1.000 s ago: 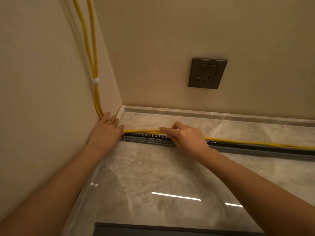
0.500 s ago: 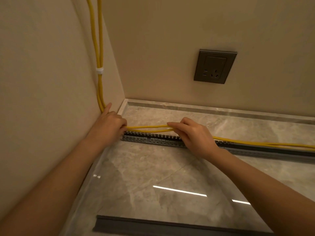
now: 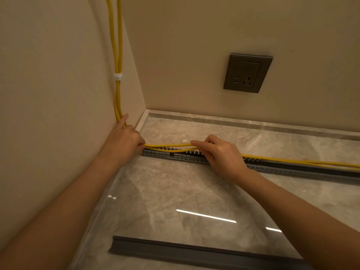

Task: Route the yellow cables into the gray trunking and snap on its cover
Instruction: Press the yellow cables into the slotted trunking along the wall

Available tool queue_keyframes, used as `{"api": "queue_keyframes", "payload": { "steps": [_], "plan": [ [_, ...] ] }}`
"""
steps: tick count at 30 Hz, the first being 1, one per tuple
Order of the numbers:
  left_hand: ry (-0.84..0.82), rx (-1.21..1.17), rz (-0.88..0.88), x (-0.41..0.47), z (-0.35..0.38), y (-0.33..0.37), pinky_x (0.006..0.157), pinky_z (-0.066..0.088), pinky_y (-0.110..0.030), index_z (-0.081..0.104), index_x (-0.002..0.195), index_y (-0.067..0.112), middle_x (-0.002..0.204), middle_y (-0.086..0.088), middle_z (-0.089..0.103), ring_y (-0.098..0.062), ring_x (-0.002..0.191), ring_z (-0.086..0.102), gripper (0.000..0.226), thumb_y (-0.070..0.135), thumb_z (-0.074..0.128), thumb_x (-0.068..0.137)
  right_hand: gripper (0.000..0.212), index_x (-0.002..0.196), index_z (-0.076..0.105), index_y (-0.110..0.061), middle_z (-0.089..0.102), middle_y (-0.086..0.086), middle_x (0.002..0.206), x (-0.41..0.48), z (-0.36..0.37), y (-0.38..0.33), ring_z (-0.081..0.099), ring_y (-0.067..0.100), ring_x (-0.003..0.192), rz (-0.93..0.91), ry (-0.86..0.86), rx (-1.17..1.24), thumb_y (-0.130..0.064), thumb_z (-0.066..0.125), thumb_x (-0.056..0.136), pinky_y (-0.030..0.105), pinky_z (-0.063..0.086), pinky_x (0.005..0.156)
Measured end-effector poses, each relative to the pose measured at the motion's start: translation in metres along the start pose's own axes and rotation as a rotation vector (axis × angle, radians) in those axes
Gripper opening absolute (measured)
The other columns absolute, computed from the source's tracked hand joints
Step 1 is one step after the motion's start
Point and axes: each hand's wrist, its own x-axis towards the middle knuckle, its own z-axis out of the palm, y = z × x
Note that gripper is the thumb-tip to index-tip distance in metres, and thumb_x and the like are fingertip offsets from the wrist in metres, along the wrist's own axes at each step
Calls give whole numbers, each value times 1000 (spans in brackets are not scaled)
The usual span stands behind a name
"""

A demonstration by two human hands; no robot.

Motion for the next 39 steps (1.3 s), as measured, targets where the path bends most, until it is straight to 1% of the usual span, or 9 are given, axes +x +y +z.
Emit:
{"api": "queue_keyframes", "payload": {
  "steps": [4, 7, 12, 18, 23, 28, 31, 35, 39],
  "plan": [
    [30, 22, 8, 0, 8, 3, 113, 9, -43, 72, 62, 18, 58, -2, 65, -24, 67, 62, 14, 10, 72, 73, 27, 109, 71, -19, 61, 4, 74, -4, 2, -1, 56, 23, 56, -31, 5, -74, -17, 59, 84, 25, 39, 39],
    [-85, 65, 61, -1, 12, 6, 115, 8, -39, 69, 77, 19, 74, -1, 67, -19, 80, 64, 21, 2, 58, 79, 29, 108, 71, -15, 64, 6, 76, -7, 7, 1, 57, 25, 64, -108, 19, -143, -9, 70, 79, 28, 39, 50],
    [65, 120, 123, -10, 17, 9, 97, 43, -46, 69, 66, 5, 71, -13, 69, -27, 83, 69, 21, -6, 75, 49, 38, 112, 70, -16, 66, 8, 97, -14, 11, 3, 55, 26, 88, -150, 4, -192, -8, 76, 75, 33, 43, 69],
    [106, 115, 54, -21, 21, 17, 97, 42, -49, 70, 78, 1, 89, -18, 71, -29, 97, 67, 25, 5, 83, 58, 35, 112, 70, -15, 66, 12, 105, -16, 11, -1, 60, 31, 95, -115, -19, -169, -11, 75, 77, 36, 47, 72],
    [96, 119, 69, -16, 16, 18, 96, 40, -42, 66, 62, 7, 62, -8, 63, -24, 70, 66, 24, 14, 87, 52, 42, 116, 67, -19, 67, 11, 106, -18, 13, 0, 65, 30, 80, -77, -99, -180, -11, 76, 76, 35, 50, 59],
    [55, -19, 48, -8, 14, 24, 82, 53, -38, 63, 58, 8, 56, -7, 60, -25, 58, 63, 25, 8, 87, 55, 48, 123, 62, -23, 67, 7, 102, -19, 11, 17, 63, 27, 75, -88, -128, -210, -13, 74, 78, 31, 46, 58],
    [96, -143, -2, 3, 17, 29, 89, 49, -38, 68, 77, 7, 71, -9, 67, -26, 68, 66, 22, -1, 81, 61, 37, 122, 63, -22, 67, 9, 97, -16, 2, 29, 63, 30, 73, -64, -129, -151, -17, 63, 86, 34, 50, 54],
    [116, -245, 75, 7, 21, 42, 97, 41, -51, 61, 121, 6, 119, -17, 63, -36, 106, 62, 50, 1, 74, 73, 35, 121, 64, -20, 67, 11, 97, -17, -6, 40, 64, 31, 73, -39, -149, -150, -19, 56, 87, 37, 51, 53],
    [68, -223, 80, 8, 21, 56, 103, 33, -53, 48, 136, 15, 125, -11, 59, -36, 114, 54, 60, 17, 69, 80, 36, 120, 64, -16, 67, 12, 100, -19, -5, 42, 64, 32, 79, -28, -119, -158, -13, 57, 85, 38, 53, 61]
  ]
}}
